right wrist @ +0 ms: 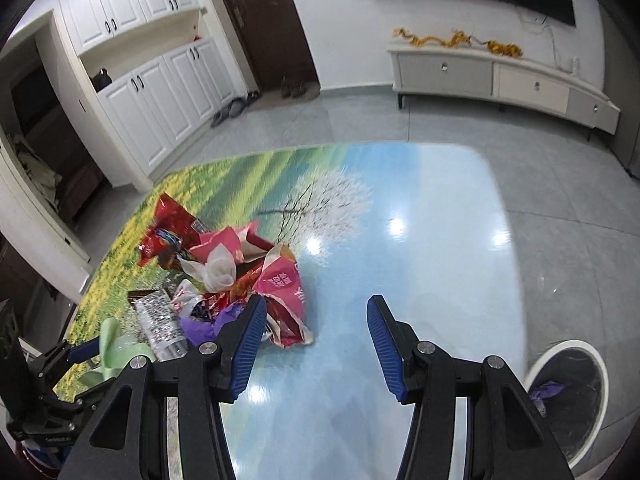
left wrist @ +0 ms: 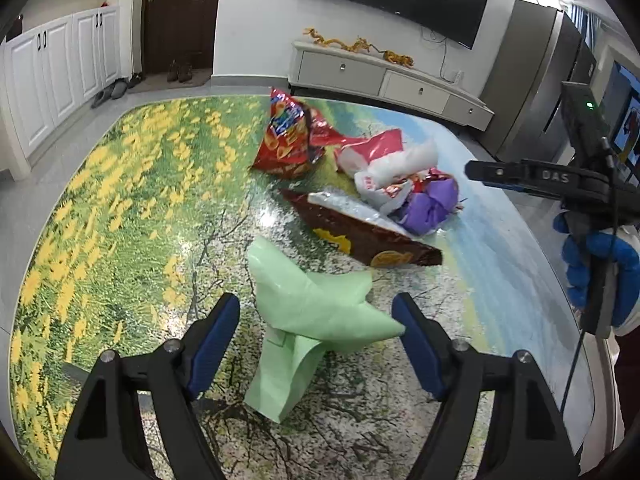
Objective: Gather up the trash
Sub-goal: 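Grasp the green cloth with the left tool while the right tool grasps the pink paper bag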
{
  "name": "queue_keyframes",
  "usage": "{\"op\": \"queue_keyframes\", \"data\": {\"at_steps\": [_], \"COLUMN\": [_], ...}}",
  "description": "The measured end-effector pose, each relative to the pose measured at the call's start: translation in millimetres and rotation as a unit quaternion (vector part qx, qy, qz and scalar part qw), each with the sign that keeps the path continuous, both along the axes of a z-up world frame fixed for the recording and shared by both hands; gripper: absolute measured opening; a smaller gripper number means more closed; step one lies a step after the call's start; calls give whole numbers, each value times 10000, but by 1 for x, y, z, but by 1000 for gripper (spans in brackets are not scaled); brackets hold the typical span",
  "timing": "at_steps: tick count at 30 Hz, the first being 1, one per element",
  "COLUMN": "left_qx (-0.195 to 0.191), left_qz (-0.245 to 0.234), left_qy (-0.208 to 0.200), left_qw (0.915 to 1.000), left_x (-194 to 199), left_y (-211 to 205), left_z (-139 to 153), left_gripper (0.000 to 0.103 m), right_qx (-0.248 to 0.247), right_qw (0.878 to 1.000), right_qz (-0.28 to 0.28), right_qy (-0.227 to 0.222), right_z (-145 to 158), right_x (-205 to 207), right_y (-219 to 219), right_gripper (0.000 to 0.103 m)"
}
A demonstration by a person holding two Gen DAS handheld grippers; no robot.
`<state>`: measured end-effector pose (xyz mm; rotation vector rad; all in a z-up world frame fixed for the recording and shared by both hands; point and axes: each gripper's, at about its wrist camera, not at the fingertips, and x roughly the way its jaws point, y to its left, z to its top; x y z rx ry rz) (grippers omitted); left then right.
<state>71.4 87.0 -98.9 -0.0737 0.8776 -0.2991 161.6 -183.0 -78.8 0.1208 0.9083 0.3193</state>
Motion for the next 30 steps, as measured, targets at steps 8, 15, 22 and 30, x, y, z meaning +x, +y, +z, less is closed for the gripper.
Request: {"op": "queue_keyframes", "data": {"at_steps": [8, 15, 22, 30], "left_qx": [-164, -208, -258, -373], "left_qz": [-42, -41, -23, 45], "left_qy": [114, 103, 69, 8], "left_qw": [9998, 9997, 9996, 9993], "left_x": [7, 7, 3, -10], "left_y": [5, 6, 6, 5], "left_z": [-6, -7, -3, 9], "left_gripper": [62, 59, 42, 40], "right_qx": [8, 139, 316, 641], "right_qw": [9993, 9986, 9984, 9978], "right_qz": [258, 356, 348, 178], "right_qy": [264, 367, 298, 68], "right_z": [-18, -23, -18, 2], "right_x": [27, 31, 21, -9], "right_y": [20, 23, 13, -11], "right_gripper": [50, 34, 31, 31]}}
